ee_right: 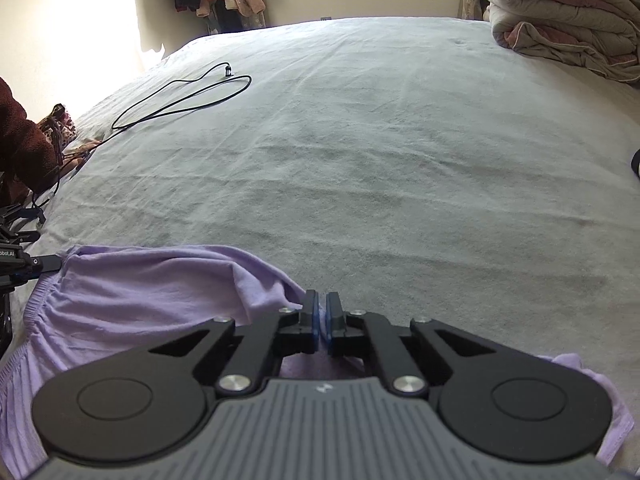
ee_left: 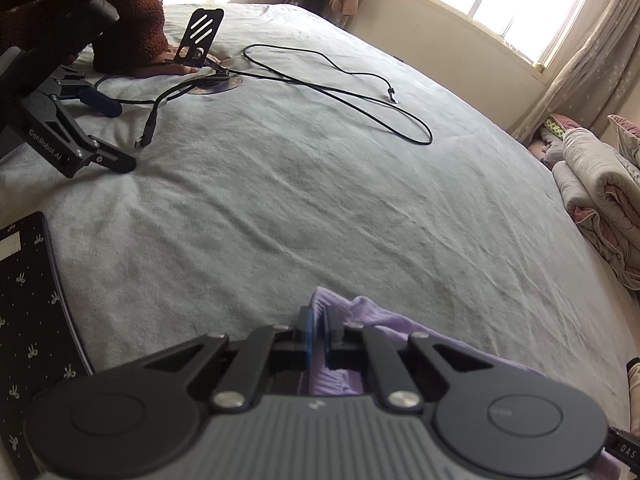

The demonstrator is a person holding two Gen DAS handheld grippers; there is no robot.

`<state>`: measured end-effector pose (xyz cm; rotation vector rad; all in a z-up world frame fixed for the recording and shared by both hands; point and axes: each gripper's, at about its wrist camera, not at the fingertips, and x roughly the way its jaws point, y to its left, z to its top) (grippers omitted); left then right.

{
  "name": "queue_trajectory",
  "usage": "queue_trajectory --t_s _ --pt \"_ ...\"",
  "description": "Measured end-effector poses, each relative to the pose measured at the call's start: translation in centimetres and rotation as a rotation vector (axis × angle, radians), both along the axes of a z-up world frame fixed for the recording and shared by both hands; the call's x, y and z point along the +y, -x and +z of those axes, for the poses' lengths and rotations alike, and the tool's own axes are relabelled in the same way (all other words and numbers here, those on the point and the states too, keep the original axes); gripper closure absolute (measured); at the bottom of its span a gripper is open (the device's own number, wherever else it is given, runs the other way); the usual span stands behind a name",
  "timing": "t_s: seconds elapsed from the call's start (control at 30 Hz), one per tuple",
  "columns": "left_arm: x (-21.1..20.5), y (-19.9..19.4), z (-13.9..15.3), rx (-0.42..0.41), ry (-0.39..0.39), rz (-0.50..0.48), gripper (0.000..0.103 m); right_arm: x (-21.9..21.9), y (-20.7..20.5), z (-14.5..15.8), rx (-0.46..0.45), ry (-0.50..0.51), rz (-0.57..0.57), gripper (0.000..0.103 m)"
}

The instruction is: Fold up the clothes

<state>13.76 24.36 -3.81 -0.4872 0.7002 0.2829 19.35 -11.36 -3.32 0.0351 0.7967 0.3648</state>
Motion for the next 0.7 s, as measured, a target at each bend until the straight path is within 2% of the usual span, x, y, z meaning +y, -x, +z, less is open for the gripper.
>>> queue_trajectory --t_s 0.23,0.3,0.33,0.37,0.4,0.47,0.57,0.63,0.7 --pt "-0.8 0.1 0.8 -0.037 -0.088 -0.022 0.1 -0.9 -1.1 0.7 0.003 -0.037 -0.011 0.097" --pt "-0.8 0.1 0.7 -0.028 -0.088 -0.026 0.099 -1.1 -1.4 0.8 0.008 -0.049 -0.013 0.087" --pt "-0.7 0.1 0.6 -0.023 -0.088 -0.027 0.099 -1.0 -1.5 0.8 0.015 -0.054 -0.009 0.087" --pt "-0.7 0.0 0.5 -0.018 -0.088 -0.029 0.099 -0.9 -1.6 0.8 0.016 -0.053 -0.003 0.082" --pt "-0.7 0.0 0.4 -0.013 -0.088 -0.03 0.099 -0.8 -1.7 0.8 0.018 -0.052 0.003 0.072" --pt "-0.6 -0.1 0.3 -0.004 -0.089 -0.034 0.099 -0.4 -1.8 0.7 0.013 -0.038 0.01 0.066" --pt "-0.6 -0.2 0.0 0.008 -0.087 -0.035 0.098 0.6 -2.3 0.2 0.012 0.003 0.017 0.066" --pt "-0.7 -0.4 -0.2 0.013 -0.094 -0.037 0.098 1.2 -2.7 -0.4 0.019 0.035 0.019 0.07" --pt "-0.8 -0.6 -0.3 0.017 -0.107 -0.042 0.098 1.8 -3.0 -1.0 0.028 0.073 0.018 0.098"
